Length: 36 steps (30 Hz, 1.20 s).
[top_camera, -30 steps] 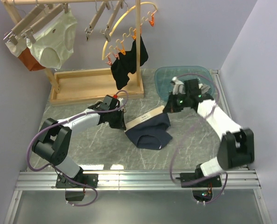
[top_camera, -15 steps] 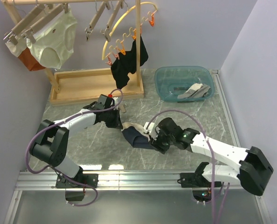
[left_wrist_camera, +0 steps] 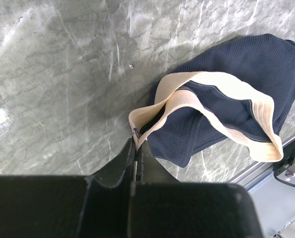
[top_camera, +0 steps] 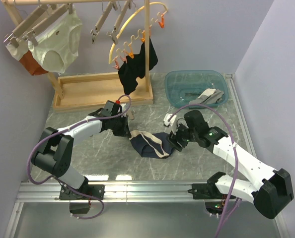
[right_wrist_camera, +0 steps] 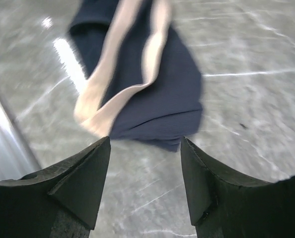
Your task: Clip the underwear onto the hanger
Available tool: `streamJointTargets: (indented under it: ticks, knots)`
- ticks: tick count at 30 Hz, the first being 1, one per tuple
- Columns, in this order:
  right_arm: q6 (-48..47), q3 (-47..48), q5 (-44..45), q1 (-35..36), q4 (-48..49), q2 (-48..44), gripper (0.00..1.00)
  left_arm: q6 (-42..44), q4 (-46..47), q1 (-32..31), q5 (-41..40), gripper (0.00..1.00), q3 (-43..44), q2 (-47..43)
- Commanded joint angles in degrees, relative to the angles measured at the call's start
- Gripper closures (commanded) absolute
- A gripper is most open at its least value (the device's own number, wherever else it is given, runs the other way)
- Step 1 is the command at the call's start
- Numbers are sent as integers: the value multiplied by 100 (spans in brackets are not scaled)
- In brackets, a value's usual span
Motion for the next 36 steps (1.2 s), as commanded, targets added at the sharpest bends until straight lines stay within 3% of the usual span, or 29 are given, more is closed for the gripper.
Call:
streamJointTargets:
  ticks: [1, 8, 16, 27, 28, 31, 32, 33, 36]
  knots:
    - [-899, -118, -909, 21, -405, -187, 34, 82, 173, -1, 150, 100, -33, -136]
    - [-1611, -416, -753, 485, -230, -2, 34, 73, 181, 7, 212, 100, 11, -66]
    - [-1374, -654, -103, 1180, 481, 208, 33, 29, 260, -1, 300, 100, -7, -22]
    - [-1436, -611, 258, 1410, 983, 867, 37, 64, 287, -1, 300, 100, -7, -40]
    - [-1410, -584, 241, 1418, 1009, 894, 39, 73, 278, -1, 291, 100, 2, -48]
    - [-1269, -470, 214, 1418, 1027, 895, 72, 161, 226, 25, 238, 100, 46, -110]
    - [-1095, -383, 327, 1392, 1027, 860, 91, 187, 165, 68, 230, 100, 81, -136]
    - [-1006, -321, 407, 1357, 992, 764, 99, 292, 120, 104, 212, 100, 125, -154]
    - [-742, 127, 399, 903, 476, 422, 100, 669, -151, 288, 160, 100, 484, -250]
